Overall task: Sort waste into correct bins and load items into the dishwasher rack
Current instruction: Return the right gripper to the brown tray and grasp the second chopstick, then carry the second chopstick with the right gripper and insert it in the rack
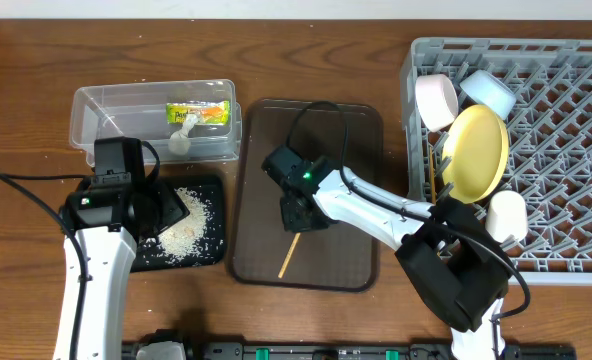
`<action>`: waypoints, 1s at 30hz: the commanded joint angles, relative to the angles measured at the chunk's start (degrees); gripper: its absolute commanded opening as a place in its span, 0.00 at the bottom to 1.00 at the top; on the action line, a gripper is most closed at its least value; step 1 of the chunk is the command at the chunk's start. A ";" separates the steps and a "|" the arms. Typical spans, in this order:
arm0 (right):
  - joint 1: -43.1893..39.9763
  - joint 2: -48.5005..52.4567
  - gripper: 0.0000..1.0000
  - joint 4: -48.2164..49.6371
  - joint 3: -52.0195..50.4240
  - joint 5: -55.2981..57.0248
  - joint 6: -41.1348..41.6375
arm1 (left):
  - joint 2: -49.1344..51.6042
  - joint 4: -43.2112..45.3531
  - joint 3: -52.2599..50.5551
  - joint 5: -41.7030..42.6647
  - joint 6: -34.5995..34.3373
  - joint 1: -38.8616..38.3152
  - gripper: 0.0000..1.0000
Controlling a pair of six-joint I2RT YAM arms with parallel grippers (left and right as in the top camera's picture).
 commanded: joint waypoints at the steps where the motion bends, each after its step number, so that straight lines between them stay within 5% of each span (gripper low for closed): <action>1: 0.92 0.74 0.20 -1.25 -1.36 1.81 0.61 | -0.39 -0.37 0.31 -0.48 -0.52 0.24 0.68; 16: -3.91 0.72 0.01 -4.20 -1.33 2.99 -0.07 | -0.39 -0.50 0.33 -0.48 -0.52 0.24 0.68; 30: -13.99 -15.37 0.01 -10.25 -1.27 1.49 -17.29 | -0.39 -0.52 0.31 -0.48 -0.52 0.24 0.68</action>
